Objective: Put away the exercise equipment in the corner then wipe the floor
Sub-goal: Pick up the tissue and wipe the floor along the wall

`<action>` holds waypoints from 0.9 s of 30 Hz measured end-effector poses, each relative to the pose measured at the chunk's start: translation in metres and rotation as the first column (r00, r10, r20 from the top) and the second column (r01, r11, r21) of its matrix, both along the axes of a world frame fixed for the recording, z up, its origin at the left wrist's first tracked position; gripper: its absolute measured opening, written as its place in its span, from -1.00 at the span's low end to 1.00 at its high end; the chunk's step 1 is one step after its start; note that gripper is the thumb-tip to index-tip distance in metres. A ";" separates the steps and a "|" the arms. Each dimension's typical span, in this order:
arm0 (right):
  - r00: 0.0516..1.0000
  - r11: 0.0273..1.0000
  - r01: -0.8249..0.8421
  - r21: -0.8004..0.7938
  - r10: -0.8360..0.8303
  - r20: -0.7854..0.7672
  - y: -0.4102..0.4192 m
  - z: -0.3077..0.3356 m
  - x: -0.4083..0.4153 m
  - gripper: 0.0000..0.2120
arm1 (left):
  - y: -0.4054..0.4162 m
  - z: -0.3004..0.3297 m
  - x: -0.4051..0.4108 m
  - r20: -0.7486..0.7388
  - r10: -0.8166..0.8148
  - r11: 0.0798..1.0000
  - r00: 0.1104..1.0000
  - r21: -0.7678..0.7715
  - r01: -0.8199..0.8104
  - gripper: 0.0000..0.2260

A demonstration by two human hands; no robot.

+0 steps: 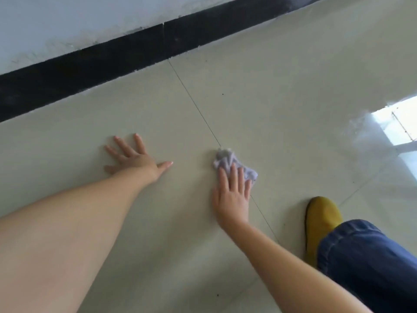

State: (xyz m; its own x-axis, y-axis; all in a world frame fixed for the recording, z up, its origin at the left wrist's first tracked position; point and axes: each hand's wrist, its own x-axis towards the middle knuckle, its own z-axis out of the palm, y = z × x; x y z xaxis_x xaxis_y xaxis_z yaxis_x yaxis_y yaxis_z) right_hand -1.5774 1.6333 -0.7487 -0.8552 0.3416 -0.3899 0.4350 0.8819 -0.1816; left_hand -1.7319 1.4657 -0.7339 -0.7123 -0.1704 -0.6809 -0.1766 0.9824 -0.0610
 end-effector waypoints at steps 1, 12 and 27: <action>0.981 0.982 -0.189 -0.008 0.188 -0.053 -0.029 0.000 0.025 -0.45 | -0.001 -0.002 0.000 -0.008 -0.001 1.000 1.000 -0.002 0.001 0.06; 0.997 0.995 0.059 0.085 -0.055 -0.056 0.178 0.004 -0.051 -0.48 | -0.004 -0.008 0.002 -0.042 0.020 1.000 0.999 0.005 -0.020 0.07; 0.712 0.727 -0.671 0.142 0.686 -0.147 0.074 -0.003 -0.111 -0.47 | -0.003 -0.007 0.004 -0.064 0.022 1.000 0.998 0.003 -0.021 0.06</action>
State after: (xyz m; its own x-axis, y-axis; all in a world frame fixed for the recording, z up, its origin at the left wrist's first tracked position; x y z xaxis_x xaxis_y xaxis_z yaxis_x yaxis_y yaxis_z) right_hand -1.6881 1.7068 -0.7521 -0.9183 -0.3374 -0.2070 -0.3193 0.9405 -0.1164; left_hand -1.7282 1.4632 -0.7410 -0.7508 -0.1849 -0.6341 -0.2012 0.9784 -0.0471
